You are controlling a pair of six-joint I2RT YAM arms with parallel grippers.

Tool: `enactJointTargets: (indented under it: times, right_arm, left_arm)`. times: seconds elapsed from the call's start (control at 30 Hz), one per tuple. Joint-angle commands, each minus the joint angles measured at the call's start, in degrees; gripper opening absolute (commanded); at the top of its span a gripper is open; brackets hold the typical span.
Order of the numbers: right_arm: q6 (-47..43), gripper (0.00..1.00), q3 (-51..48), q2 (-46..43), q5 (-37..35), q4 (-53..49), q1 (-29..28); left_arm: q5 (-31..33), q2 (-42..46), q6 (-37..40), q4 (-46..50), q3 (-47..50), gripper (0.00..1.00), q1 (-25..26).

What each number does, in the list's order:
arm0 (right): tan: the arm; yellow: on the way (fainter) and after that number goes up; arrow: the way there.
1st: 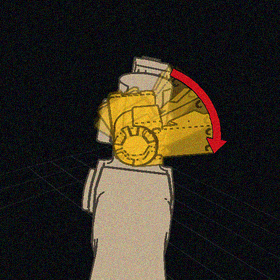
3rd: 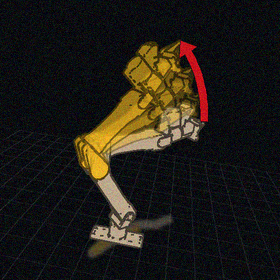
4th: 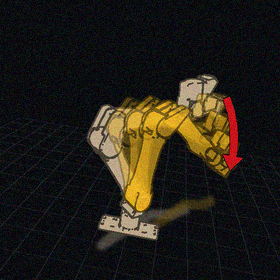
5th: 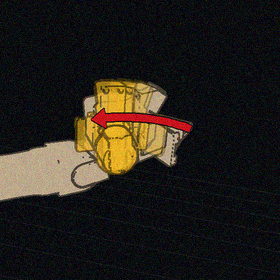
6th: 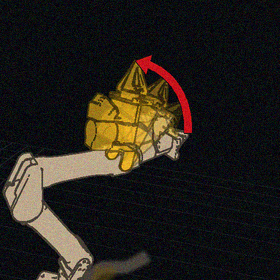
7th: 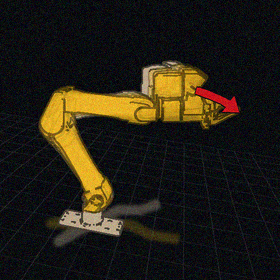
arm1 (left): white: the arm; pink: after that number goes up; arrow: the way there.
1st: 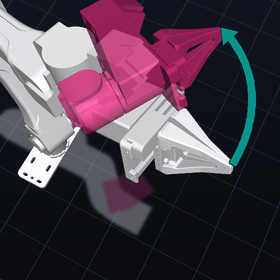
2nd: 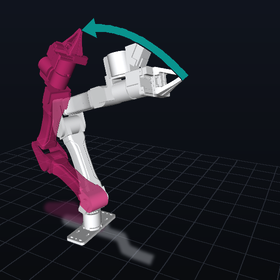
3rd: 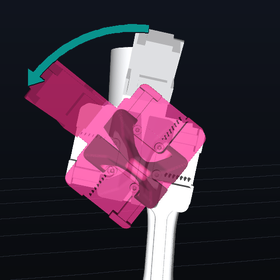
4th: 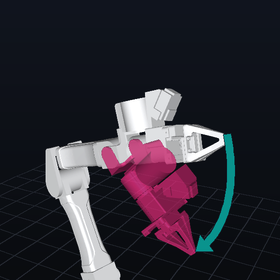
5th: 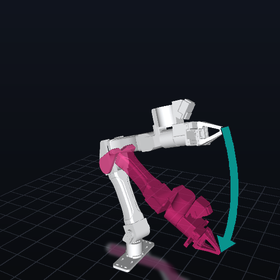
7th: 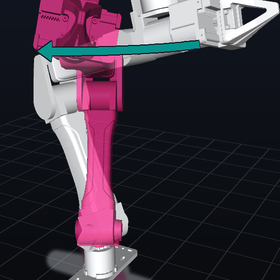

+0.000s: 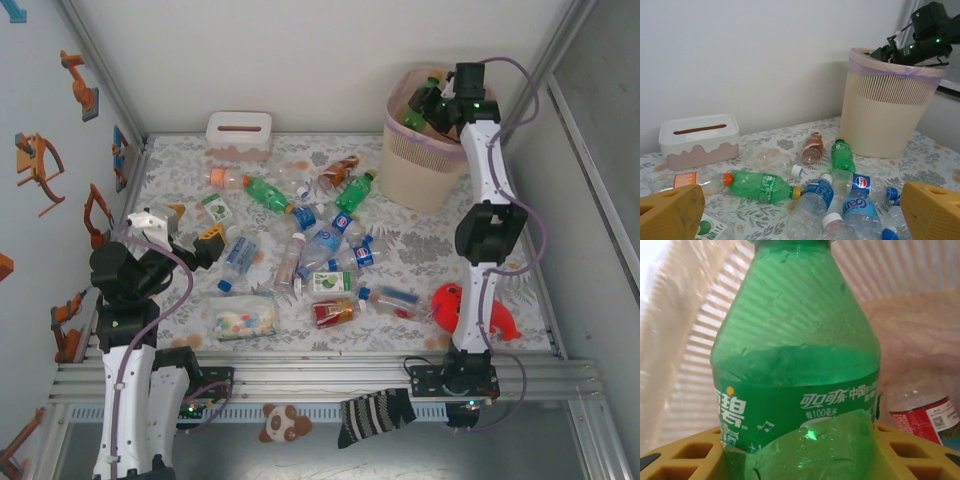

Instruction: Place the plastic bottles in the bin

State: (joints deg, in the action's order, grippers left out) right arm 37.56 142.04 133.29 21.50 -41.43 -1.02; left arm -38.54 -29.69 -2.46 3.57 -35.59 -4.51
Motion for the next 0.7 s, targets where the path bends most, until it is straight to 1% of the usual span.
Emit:
enactJointTargets:
  times: [0.0,0.17,0.33,0.43,0.57,0.67]
  right_arm:
    - [1.65,0.53,2.24,1.94,4.2,0.52,0.93]
    - [1.56,0.53,2.78,5.44,7.18,-0.6,1.02]
    - [-0.01,0.54,2.53,6.71,6.45,-2.77,1.02]
    - [-1.11,0.59,2.5,6.71,4.6,-4.55,1.02]
    - [-1.28,0.68,2.52,6.46,4.26,-5.35,1.03]
    - [-1.26,0.71,2.54,5.95,4.17,-5.42,1.1]
  left_arm:
    - [0.05,0.99,1.16,0.0,-0.16,1.0,0.29]
    - [0.56,1.1,1.19,0.18,-0.29,0.99,0.56]
    - [1.0,1.21,1.33,0.48,-0.35,0.99,0.56]
    - [1.02,1.08,1.34,0.43,-0.35,0.99,0.56]
    - [1.3,0.95,1.32,0.4,-0.35,0.99,0.56]
    - [1.56,1.03,1.26,0.51,-0.35,0.99,0.56]
